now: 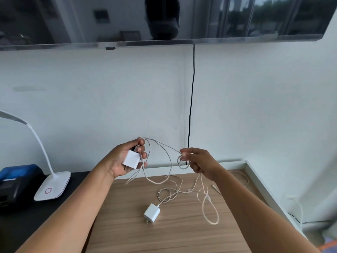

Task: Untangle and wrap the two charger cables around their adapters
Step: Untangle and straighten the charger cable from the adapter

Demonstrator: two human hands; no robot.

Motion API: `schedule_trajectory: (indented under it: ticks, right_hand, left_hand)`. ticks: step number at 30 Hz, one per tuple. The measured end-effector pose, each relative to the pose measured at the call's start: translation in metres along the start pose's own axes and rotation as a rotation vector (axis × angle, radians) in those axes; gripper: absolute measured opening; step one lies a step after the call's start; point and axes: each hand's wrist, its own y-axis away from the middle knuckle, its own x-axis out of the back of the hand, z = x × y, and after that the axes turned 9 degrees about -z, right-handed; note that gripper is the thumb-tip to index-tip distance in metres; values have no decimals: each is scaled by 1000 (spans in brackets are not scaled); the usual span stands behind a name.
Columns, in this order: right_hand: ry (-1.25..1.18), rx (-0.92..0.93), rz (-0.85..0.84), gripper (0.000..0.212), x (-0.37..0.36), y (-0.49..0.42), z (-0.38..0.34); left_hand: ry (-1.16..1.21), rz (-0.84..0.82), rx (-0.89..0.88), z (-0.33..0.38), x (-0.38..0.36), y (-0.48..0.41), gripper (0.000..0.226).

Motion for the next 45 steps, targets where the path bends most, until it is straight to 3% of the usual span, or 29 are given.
schedule_trajectory:
  ticks: [6,11,16,22,26,32,34,39,45]
  right_hand:
    - [108,-3,-20,16,17,5,9]
    - [221,-24,83,21,27,7,15]
    - [250,-7,130,7,35,6,18]
    - [299,-46,-36,9,28,5,7]
    - [293,-295,-226,43,30,0,10]
    - [258,-472,-461,41,18,3,10]
    - [188,-456,-495,37,14,0,14]
    - [203,-194,-478,37,-15,-9,20]
    - [369,-171,-404,31,-45,-15,20]
  left_hand:
    - [161,17,-137,11,10,5,27]
    - [211,-1,-208,20,24,7,10]
    - [262,21,-245,25,35,7,18]
    - [215,56,-218,21,26,2,18]
    - [218,48,-215,22,19,-1,18]
    - [180,32,-184,20,13,-5,17]
    - [130,7,-151,18,7,-6,17]
    - [46,-53,-93,15,-15,-12,27]
    - [85,-73,-123,29,-22,-14,27]
